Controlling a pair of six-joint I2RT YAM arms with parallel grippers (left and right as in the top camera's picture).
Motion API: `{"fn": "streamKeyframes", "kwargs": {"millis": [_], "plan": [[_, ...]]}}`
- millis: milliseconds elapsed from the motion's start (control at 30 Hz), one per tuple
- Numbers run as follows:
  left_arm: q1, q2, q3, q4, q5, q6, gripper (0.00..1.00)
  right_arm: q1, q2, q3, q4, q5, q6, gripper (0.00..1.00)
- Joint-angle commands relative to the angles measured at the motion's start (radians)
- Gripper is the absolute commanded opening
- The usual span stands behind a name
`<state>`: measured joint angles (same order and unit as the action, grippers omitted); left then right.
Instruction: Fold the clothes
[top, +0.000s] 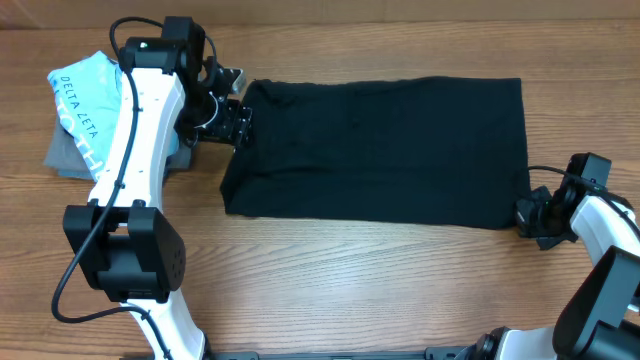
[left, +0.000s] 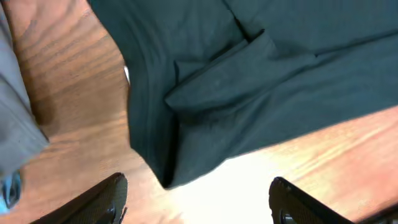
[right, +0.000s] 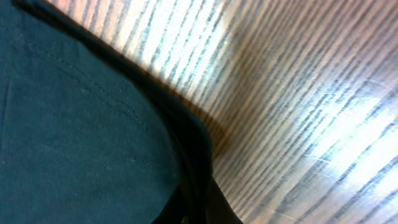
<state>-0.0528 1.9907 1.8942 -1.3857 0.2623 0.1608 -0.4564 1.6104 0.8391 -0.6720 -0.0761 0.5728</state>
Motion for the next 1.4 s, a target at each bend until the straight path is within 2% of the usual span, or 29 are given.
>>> {"fn": "streamKeyframes", "kwargs": {"millis": [0,167,267,500,600,667,700,767,933,1367], "plan": [[-0.034,-0.001,-0.056,0.096,0.027,0.066,0.72,-0.006,0.0,0.023,-0.004,0.034,0.008,0.05],[-0.108,0.006,-0.204,0.31,0.026,0.171,0.72,-0.006,0.0,0.023,-0.004,0.034,0.008,0.05],[-0.175,0.043,-0.293,0.47,0.022,0.184,0.75,-0.006,0.0,0.023,-0.003,0.031,0.008,0.06],[-0.207,0.139,-0.304,0.512,-0.006,0.183,0.64,-0.006,0.0,0.023,-0.004,0.031,0.008,0.06],[-0.216,0.169,-0.304,0.536,0.022,0.176,0.5,-0.006,0.0,0.023,-0.004,0.031,0.007,0.06],[-0.219,0.173,-0.303,0.544,0.027,0.172,0.29,-0.006,0.0,0.023,-0.004,0.031,0.008,0.06],[-0.222,0.172,-0.3,0.544,0.027,0.172,0.15,-0.006,0.0,0.023,-0.004,0.031,0.008,0.06],[-0.225,0.166,-0.288,0.536,0.026,0.16,0.07,-0.006,0.0,0.023,-0.004,0.031,0.007,0.06],[-0.231,0.109,-0.235,0.519,0.007,0.146,0.06,-0.006,0.0,0.023,-0.003,0.031,0.007,0.06],[-0.308,0.082,-0.219,0.599,-0.031,0.158,0.18,-0.006,0.0,0.023,-0.004,0.031,0.007,0.06]]}}
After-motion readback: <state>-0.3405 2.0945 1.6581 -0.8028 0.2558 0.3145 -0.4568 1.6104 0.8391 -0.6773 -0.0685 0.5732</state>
